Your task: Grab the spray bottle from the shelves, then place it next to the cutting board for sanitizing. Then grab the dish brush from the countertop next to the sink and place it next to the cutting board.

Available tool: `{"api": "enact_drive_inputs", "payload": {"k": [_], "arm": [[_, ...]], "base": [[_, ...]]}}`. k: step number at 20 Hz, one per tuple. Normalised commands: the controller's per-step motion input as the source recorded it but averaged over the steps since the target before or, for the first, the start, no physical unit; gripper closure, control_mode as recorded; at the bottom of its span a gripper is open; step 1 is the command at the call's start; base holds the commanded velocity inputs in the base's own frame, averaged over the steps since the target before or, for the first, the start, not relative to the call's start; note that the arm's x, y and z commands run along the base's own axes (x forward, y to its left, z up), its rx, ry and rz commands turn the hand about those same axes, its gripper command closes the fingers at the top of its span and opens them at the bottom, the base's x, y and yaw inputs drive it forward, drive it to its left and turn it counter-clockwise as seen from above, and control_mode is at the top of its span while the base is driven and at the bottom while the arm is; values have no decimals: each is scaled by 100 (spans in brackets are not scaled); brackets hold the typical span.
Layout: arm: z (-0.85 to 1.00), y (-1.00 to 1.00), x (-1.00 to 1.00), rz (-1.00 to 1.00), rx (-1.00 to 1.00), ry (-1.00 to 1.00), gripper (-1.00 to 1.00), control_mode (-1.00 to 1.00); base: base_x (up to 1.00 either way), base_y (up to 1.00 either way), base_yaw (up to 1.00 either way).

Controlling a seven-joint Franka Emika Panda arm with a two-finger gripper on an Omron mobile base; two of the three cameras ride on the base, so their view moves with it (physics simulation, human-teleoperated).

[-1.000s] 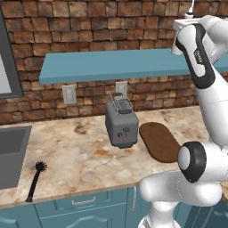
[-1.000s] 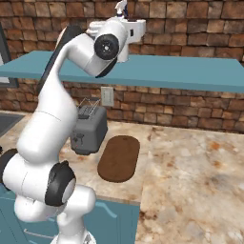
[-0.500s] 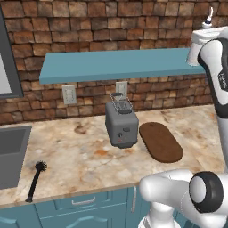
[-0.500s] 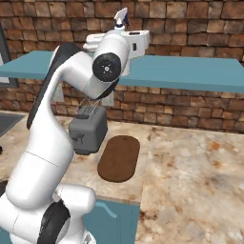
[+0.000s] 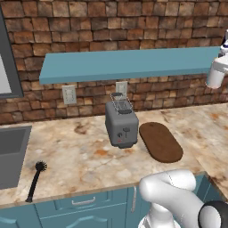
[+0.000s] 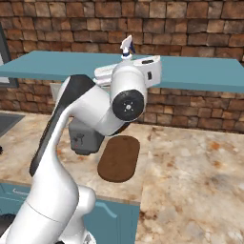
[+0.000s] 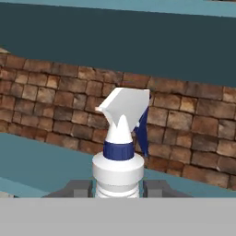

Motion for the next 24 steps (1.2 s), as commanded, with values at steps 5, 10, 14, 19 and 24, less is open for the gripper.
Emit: {"api": "enact_drive_inputs", "payload": {"k": [5,10,14,19,24], "arm": [[-76,-34,-5,19,-1,18,100,-100],[-60,-24,0,18,-2,7,100,-100],[-58,-19,0,22,0,0,100,-100],[-59,-11,0,20,0,0,100,-100],[-61,-1,9,18,0,3,100,-100]], "base": [[0,0,0],[0,0,0],[0,0,0],[0,0,0],[0,0,0]]}}
